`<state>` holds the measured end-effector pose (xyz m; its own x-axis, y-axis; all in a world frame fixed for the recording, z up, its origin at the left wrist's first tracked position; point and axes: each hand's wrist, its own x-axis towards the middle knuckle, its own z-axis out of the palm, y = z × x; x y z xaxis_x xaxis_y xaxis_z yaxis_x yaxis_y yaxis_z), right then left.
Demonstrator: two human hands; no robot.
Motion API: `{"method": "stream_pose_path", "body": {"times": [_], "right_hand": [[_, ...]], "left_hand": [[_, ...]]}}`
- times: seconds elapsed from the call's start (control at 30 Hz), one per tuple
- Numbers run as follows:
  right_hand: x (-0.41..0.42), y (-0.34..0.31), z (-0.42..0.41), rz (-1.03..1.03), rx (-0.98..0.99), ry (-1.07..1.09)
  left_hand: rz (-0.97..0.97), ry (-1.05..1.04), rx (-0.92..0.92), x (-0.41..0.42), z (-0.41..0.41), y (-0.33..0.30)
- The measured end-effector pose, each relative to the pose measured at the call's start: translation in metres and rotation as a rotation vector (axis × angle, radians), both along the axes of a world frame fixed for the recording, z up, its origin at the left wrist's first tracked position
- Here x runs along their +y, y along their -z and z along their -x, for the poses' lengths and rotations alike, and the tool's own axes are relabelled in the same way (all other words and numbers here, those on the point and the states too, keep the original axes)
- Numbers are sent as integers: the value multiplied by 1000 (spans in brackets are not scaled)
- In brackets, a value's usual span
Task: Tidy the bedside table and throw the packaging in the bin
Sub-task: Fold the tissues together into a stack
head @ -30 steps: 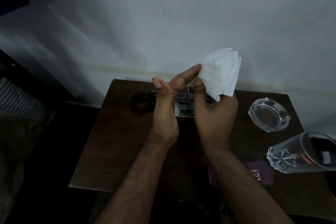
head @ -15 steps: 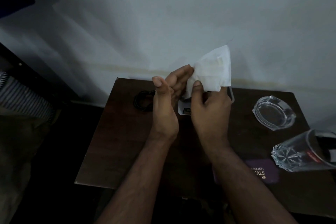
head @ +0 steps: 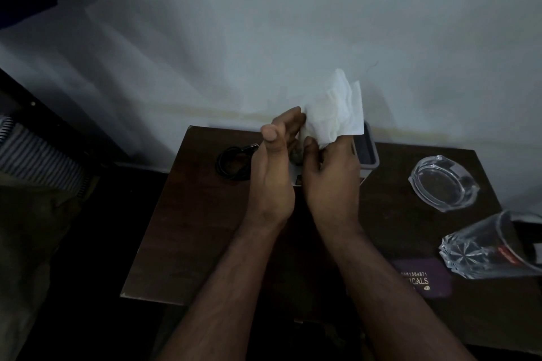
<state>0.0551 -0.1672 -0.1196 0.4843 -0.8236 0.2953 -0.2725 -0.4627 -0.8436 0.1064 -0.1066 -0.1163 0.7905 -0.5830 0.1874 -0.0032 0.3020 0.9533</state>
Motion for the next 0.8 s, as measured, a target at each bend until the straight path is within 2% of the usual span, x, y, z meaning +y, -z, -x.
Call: {"method": "stream_pose_path", "body": {"times": [0.33, 0.5, 0.8], "right_hand": [[4, 7, -5, 51, 2, -81], [3, 19, -10, 15, 51, -52], [0, 0, -3, 108, -146, -67]], "left_hand": [[-8, -138, -22, -1, -3, -1], [-62, -99, -49, 1, 0, -1], [-114, -155, -131, 0, -2, 1]]}}
